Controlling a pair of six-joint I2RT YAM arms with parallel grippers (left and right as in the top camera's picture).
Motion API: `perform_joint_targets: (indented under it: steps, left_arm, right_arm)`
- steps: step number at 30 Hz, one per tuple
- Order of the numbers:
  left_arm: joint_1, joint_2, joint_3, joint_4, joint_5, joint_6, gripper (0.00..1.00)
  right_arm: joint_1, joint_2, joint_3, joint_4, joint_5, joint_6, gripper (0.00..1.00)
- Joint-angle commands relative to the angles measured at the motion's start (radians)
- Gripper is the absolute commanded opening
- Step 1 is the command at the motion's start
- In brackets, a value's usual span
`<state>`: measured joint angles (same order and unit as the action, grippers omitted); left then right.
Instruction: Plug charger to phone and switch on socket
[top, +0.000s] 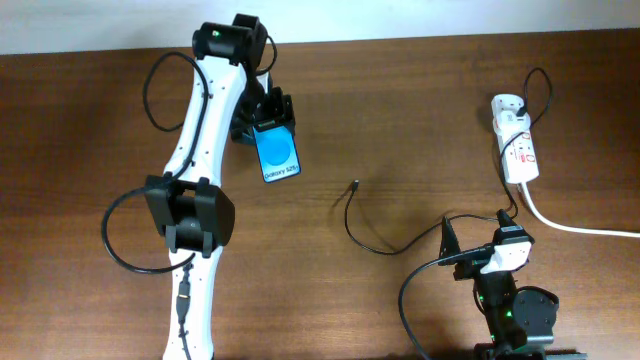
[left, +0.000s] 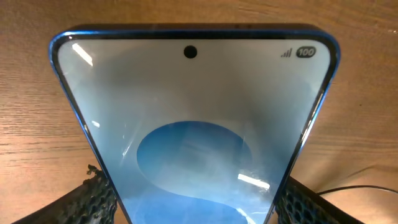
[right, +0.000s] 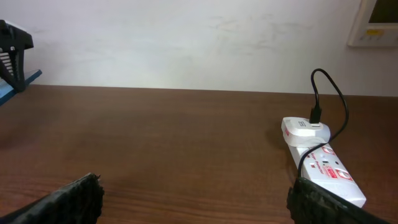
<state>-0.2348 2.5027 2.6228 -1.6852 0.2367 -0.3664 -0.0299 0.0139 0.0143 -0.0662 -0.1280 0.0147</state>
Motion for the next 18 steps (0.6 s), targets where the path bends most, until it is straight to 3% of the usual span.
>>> perform_joint_targets:
  steps: [1,18]
  left_arm:
    - [-0.003,-0.018,0.030,-0.003,0.006,-0.002,0.34]
    - [-0.009,-0.147,0.030,-0.003,0.150,0.005,0.35]
  right_arm:
    - [-0.003,-0.008,-0.009,0.000,0.005,-0.007,0.98]
    - [-0.003,-0.008,-0.009,0.000,0.006,-0.007,0.98]
